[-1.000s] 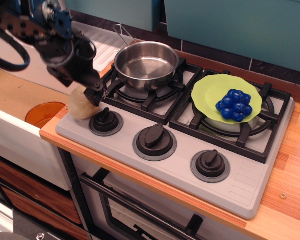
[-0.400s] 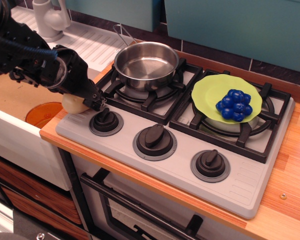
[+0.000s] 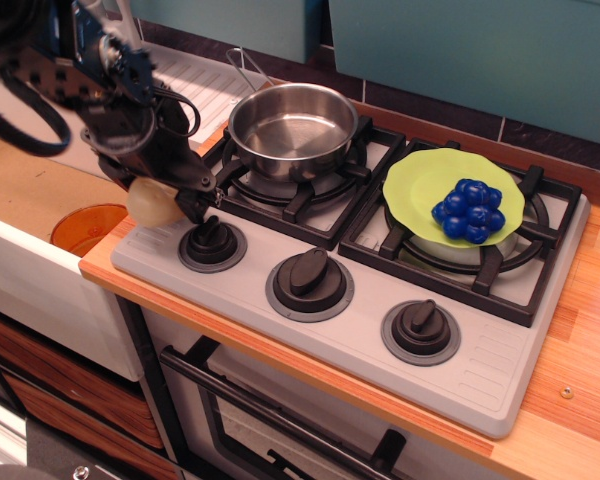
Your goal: Put blueberry on plate and potato in pot or pan on stove
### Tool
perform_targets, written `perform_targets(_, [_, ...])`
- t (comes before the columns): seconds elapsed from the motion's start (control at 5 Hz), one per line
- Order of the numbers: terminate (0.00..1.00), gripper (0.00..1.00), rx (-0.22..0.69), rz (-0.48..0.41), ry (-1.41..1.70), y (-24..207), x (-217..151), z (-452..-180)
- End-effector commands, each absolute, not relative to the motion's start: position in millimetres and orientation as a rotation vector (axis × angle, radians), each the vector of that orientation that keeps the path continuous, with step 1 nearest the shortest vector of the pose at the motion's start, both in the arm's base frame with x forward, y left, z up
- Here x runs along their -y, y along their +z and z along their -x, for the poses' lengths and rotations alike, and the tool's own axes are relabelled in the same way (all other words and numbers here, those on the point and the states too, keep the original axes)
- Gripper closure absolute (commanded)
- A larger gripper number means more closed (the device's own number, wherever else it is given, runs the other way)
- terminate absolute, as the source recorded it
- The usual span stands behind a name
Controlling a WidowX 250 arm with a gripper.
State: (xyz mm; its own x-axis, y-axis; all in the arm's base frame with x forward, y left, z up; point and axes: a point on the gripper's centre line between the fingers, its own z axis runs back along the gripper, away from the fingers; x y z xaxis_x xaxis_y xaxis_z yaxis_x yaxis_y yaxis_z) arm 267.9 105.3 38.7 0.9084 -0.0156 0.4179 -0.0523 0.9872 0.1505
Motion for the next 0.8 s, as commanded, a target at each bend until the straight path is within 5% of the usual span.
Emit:
perform_targets(0.0, [0.0, 1.0, 0.367, -0.221, -0.017, 117, -95, -290])
perform_targets(0.2, [0.0, 1.0, 0.35, -0.203, -0.011, 132, -88, -303])
perform_targets(0.6, [0.0, 1.0, 0.415, -0.119, 0.022, 101, -67, -345])
